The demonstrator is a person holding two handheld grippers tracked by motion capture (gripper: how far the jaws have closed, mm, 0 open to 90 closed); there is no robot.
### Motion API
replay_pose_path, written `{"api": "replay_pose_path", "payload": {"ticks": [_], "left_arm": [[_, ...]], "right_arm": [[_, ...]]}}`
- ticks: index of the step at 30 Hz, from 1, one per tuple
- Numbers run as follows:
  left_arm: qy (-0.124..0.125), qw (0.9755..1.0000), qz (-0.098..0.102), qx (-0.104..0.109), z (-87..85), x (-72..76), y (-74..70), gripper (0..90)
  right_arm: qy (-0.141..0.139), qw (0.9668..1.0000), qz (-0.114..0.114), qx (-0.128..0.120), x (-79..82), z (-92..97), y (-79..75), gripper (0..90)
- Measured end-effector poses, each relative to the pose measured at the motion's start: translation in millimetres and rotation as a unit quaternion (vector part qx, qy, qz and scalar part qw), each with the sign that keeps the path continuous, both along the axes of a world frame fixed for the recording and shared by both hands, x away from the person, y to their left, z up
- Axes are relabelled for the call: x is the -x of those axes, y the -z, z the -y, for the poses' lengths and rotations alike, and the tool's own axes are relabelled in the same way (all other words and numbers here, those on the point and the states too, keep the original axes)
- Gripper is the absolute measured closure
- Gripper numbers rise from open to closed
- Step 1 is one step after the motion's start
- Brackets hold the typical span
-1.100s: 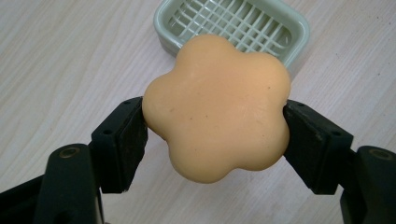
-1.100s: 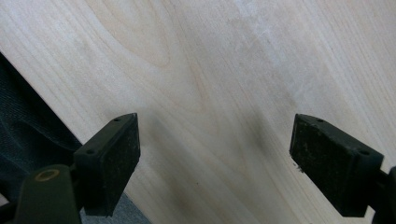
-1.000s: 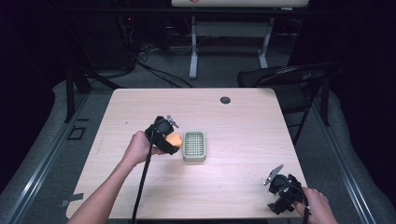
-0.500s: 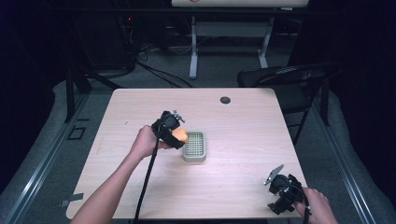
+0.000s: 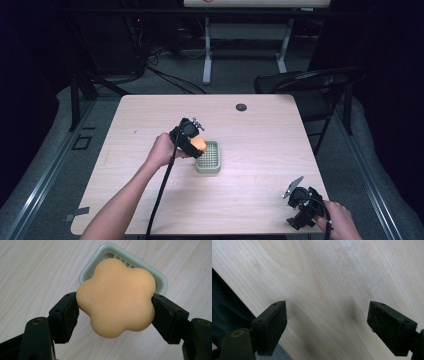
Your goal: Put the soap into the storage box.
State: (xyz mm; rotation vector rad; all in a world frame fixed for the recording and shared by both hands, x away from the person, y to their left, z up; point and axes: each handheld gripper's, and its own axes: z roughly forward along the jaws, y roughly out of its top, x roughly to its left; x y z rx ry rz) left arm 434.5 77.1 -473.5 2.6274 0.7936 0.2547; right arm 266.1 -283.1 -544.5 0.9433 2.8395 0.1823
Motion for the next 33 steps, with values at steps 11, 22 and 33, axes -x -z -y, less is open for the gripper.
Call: {"api": "replay_pose_path", "payload": {"ticks": [11, 22, 33], "left_arm": [[0.004, 0.9999, -0.011, 0.004, 9.5, -5.8, 11.0, 27.1], [0.009, 0.9998, -0.016, 0.005, 20.0, -9.5, 20.9, 27.1], [0.013, 0.9996, -0.026, 0.006, 28.9, -13.9, 32.3, 27.1]], "right_arm": [[0.000, 1.0000, -0.001, 0.002, 0.6, 0.1, -0.7, 15.8], [-0.001, 1.0000, -0.002, 0.001, 0.3, -0.2, 0.0, 15.8], [0.000, 1.0000, -0.004, 0.002, 0.4, -0.2, -0.1, 15.8]]}}
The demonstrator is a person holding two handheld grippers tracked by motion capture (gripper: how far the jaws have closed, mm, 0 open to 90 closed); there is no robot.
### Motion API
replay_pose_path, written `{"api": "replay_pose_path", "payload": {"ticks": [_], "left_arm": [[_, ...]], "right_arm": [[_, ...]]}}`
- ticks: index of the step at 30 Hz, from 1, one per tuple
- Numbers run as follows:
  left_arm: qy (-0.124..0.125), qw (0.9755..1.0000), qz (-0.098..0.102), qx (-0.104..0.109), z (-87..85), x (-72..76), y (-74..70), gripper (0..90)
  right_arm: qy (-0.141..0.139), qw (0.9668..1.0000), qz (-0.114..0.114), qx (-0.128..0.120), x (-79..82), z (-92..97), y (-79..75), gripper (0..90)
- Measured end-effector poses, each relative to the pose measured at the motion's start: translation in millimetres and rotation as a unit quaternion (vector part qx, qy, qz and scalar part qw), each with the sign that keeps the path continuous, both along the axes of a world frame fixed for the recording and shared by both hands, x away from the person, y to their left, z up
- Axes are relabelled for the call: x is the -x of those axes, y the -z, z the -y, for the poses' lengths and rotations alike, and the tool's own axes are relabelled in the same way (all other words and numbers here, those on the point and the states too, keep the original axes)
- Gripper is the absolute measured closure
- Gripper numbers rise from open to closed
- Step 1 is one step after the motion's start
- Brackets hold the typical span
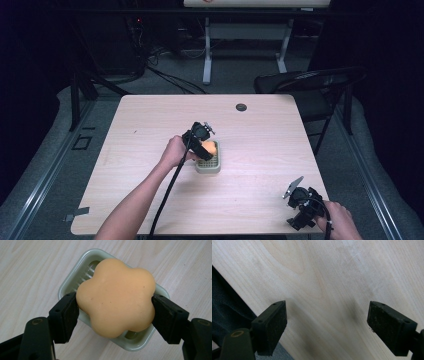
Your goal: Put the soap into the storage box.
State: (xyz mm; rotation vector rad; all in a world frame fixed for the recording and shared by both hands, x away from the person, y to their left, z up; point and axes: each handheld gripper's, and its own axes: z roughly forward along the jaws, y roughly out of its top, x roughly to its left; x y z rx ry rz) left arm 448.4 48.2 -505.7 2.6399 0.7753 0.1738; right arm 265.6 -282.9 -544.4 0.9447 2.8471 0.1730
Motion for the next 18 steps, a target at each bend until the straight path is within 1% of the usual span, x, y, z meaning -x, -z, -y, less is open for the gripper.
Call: {"api": "replay_pose_path", "payload": {"ticks": [3, 7, 8, 11, 14, 15, 18], "left_arm": [[-0.001, 1.0000, -0.003, -0.002, 0.5, -2.1, 3.9, 27.1], [-0.003, 1.0000, -0.004, -0.004, 1.9, -2.9, 7.7, 27.1], [-0.001, 1.0000, -0.005, -0.008, 2.4, -3.2, 8.0, 27.1], [-0.002, 0.9999, -0.006, -0.011, 4.3, -3.3, 10.1, 27.1], [-0.002, 0.9999, -0.007, -0.010, 4.9, -4.6, 12.6, 27.1], [-0.004, 0.9999, -0.008, -0.008, 5.1, -5.0, 13.8, 27.1], [-0.002, 0.9999, -0.008, -0.014, 5.7, -5.4, 15.9, 27.1]], "right_arm": [[0.001, 1.0000, -0.001, -0.003, 0.1, 0.0, 0.4, 15.8], [0.001, 1.0000, -0.004, 0.003, 0.3, -0.7, 0.2, 15.8], [0.000, 1.0000, -0.004, 0.005, 0.2, -0.8, 0.2, 15.8], [0.000, 1.0000, -0.004, 0.002, 0.3, -0.7, 0.6, 15.8], [-0.001, 1.0000, -0.002, 0.000, 0.2, -0.4, 0.8, 15.8], [-0.001, 1.0000, -0.003, 0.003, 0.3, -0.6, 0.5, 15.8], [-0.001, 1.0000, -0.004, 0.005, 0.1, -0.5, 0.6, 15.8]]}}
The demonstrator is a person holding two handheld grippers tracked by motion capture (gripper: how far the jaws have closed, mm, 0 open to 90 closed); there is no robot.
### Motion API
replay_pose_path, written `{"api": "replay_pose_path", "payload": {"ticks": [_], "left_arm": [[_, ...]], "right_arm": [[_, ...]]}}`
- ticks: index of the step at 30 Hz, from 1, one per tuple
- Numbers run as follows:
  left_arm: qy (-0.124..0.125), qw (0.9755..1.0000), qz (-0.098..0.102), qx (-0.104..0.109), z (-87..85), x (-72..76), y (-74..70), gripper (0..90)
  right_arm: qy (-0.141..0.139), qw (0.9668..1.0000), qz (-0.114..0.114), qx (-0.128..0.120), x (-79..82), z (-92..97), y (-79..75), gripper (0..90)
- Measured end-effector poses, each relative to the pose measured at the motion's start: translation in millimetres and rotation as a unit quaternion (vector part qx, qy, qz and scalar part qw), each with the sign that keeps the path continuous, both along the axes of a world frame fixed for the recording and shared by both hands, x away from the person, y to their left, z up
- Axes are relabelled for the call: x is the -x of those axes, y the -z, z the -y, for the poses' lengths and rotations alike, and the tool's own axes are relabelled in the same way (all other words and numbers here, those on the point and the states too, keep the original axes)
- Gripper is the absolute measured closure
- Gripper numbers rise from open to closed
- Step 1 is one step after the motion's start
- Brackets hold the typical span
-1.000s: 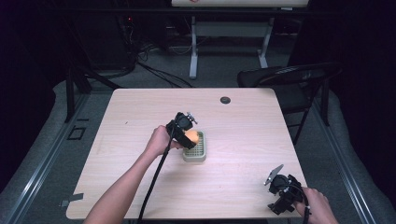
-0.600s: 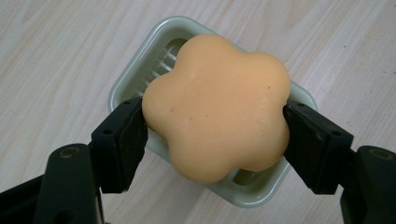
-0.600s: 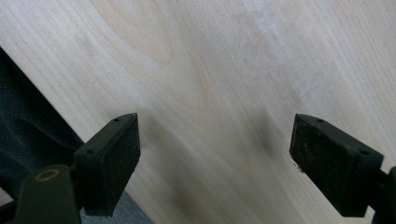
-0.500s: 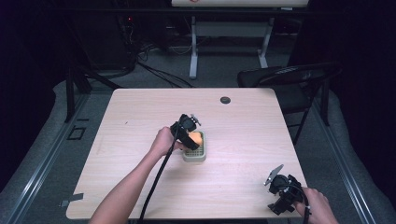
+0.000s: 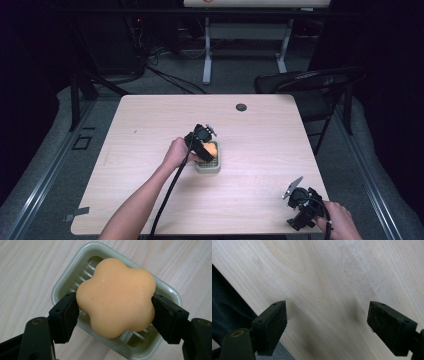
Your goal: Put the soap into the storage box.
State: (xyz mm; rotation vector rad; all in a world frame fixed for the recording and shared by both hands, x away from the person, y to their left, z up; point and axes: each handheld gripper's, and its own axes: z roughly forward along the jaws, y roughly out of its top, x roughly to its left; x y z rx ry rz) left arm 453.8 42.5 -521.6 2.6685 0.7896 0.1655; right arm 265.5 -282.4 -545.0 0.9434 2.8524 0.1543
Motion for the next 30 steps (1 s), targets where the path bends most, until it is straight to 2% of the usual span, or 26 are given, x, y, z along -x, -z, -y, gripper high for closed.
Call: {"api": "replay_pose_path", "payload": {"ticks": [7, 13, 21, 30], "left_arm": [[0.000, 1.0000, 0.002, -0.002, 2.1, -1.2, 3.7, 27.1], [0.000, 1.0000, -0.005, -0.006, 1.8, -2.9, 7.6, 27.1], [0.001, 1.0000, -0.009, -0.003, 0.9, -3.8, 7.8, 27.1], [0.006, 0.9999, -0.008, -0.012, 2.3, -3.5, 8.2, 27.0]], "right_arm": [[-0.001, 1.0000, 0.000, -0.003, 0.0, 0.2, 0.2, 15.8], [-0.002, 1.0000, 0.000, -0.003, 0.1, 0.2, 0.1, 15.8], [-0.001, 1.0000, 0.000, -0.003, 0.0, 0.2, 0.3, 15.8], [-0.002, 1.0000, 0.001, -0.002, 0.2, 0.2, 0.0, 15.8]]}}
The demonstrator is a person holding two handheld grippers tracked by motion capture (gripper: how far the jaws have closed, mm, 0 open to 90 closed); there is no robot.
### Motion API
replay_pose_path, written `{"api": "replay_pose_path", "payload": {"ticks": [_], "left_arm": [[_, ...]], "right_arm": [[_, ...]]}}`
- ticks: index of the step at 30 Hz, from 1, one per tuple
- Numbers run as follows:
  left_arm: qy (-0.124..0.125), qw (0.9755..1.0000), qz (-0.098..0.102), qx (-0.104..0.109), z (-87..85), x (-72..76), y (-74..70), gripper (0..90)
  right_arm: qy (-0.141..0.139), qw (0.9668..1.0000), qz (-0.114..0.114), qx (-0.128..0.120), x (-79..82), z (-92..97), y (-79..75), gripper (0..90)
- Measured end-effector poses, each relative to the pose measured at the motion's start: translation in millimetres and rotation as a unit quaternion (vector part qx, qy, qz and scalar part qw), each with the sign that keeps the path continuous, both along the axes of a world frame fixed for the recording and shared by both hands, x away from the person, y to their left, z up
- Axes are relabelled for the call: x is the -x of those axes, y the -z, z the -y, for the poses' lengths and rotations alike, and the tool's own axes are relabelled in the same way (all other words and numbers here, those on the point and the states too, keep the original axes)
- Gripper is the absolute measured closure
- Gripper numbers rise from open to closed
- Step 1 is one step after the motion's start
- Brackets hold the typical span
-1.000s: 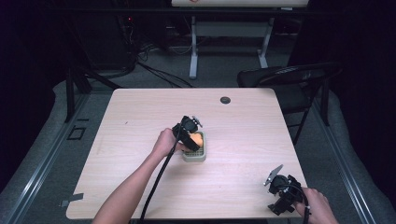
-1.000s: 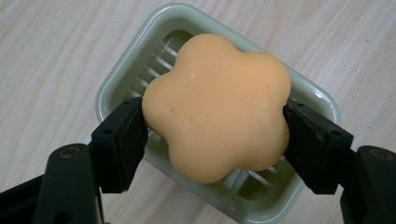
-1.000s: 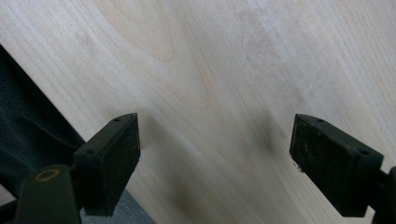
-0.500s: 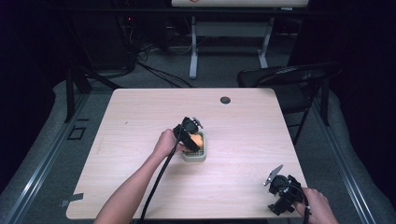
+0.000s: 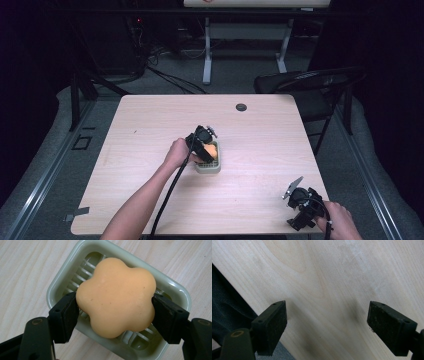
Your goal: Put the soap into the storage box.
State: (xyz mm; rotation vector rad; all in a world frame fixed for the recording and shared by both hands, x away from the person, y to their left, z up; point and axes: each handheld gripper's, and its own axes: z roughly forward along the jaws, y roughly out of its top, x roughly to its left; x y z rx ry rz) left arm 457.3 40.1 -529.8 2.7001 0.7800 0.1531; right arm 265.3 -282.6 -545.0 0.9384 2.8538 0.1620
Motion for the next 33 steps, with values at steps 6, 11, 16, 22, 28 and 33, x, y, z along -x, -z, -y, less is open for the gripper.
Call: {"api": "replay_pose_path", "payload": {"ticks": [6, 11, 16, 22, 28, 33], "left_arm": [[-0.002, 1.0000, -0.003, -0.002, 0.9, -0.6, -0.3, 26.8], [0.007, 1.0000, -0.002, -0.004, 0.5, -1.1, -0.2, 26.9], [0.016, 0.9999, -0.003, -0.004, -0.1, -2.0, -0.4, 26.9], [0.004, 1.0000, -0.006, -0.003, 0.1, -2.4, -0.6, 26.6], [0.002, 1.0000, -0.005, -0.003, 0.3, -2.1, -0.3, 26.0], [0.004, 1.0000, -0.004, -0.003, 0.3, -2.0, -0.2, 25.7]], "right_arm": [[0.000, 1.0000, 0.000, -0.001, 0.1, 0.3, -0.1, 15.8], [0.000, 1.0000, 0.001, -0.004, 0.2, 0.3, 0.0, 15.8], [0.000, 1.0000, 0.000, -0.002, 0.1, 0.4, -0.2, 15.8], [0.001, 1.0000, 0.000, -0.002, 0.0, 0.5, -0.1, 15.8], [0.000, 1.0000, 0.001, -0.005, 0.3, 0.7, -0.7, 15.8], [-0.001, 1.0000, 0.001, -0.002, 0.2, 0.5, -0.8, 15.8]]}}
